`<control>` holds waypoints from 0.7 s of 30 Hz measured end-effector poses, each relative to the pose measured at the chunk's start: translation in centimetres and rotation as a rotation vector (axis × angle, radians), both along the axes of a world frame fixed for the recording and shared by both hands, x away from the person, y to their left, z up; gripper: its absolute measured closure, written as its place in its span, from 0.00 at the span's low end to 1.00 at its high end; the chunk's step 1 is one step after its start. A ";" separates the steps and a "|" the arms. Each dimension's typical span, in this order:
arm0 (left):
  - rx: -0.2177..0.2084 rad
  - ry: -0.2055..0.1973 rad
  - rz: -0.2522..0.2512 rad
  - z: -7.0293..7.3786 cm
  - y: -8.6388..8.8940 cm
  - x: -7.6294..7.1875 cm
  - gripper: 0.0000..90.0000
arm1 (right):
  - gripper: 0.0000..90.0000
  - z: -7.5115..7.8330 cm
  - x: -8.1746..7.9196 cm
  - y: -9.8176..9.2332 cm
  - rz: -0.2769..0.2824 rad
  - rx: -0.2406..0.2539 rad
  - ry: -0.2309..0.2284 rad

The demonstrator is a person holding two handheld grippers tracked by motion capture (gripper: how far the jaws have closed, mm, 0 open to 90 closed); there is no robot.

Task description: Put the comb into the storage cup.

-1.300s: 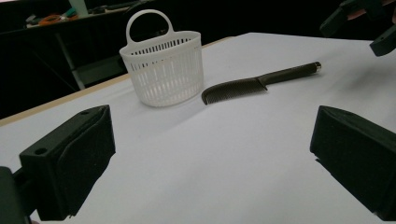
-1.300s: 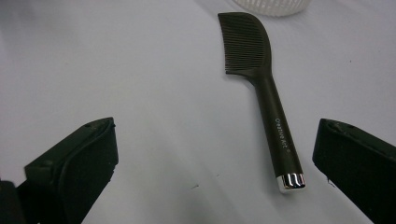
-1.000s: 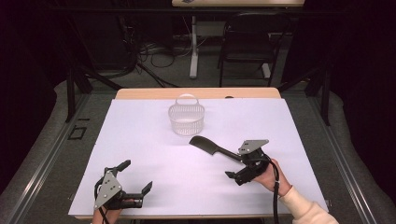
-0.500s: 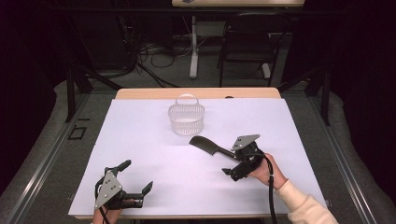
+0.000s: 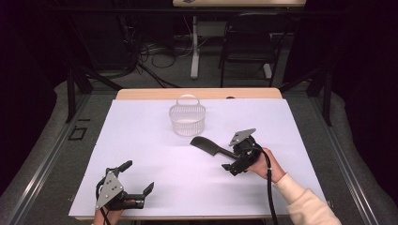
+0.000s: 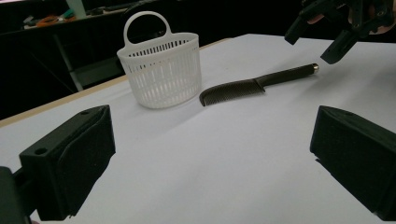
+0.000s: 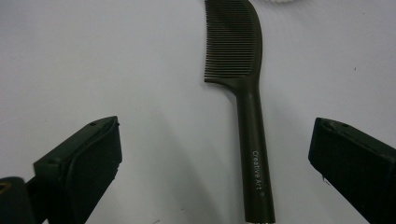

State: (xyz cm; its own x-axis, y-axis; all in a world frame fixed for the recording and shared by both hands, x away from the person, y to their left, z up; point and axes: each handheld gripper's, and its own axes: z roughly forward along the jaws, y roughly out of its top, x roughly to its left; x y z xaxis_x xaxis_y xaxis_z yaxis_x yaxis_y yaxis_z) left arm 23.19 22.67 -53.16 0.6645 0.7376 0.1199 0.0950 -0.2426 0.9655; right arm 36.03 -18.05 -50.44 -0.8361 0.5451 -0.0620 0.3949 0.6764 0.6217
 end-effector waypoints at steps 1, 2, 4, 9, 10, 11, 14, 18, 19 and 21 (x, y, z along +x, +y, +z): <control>-0.001 0.001 -0.001 0.0 0.0 0.0 0.00 | 0.03 0.0 0.2 0.1 0.001 -0.002 -0.001; 0.000 0.000 0.000 0.0 0.0 0.0 0.00 | 0.02 0.0 0.4 0.1 0.002 -0.004 0.000; -0.001 0.002 -0.003 0.0 0.0 0.0 0.00 | 0.02 0.1 0.7 0.2 -0.003 -0.014 0.000; -0.005 0.004 -0.001 0.0 0.0 0.1 0.00 | 0.01 0.3 1.4 0.8 -0.003 -0.035 -0.002; -0.008 0.002 -0.003 0.0 0.0 0.1 0.00 | 0.01 0.3 1.6 0.9 0.006 -0.046 -0.001; -0.006 0.002 -0.003 0.0 0.0 0.1 0.00 | 0.01 0.3 1.8 1.1 0.004 -0.048 0.000; -0.005 0.002 -0.004 -0.1 0.0 0.1 0.00 | 0.01 0.3 2.2 1.5 0.007 -0.073 -0.006; -0.006 0.004 -0.004 -0.1 0.1 0.2 0.00 | 0.02 0.5 2.8 1.9 0.010 -0.103 0.003; -0.006 0.003 -0.004 -0.1 0.1 0.2 0.00 | 0.02 0.6 3.0 1.9 0.010 -0.106 0.008; -0.004 0.004 -0.004 0.0 0.1 0.2 0.00 | 0.02 0.5 3.2 2.1 0.014 -0.118 0.011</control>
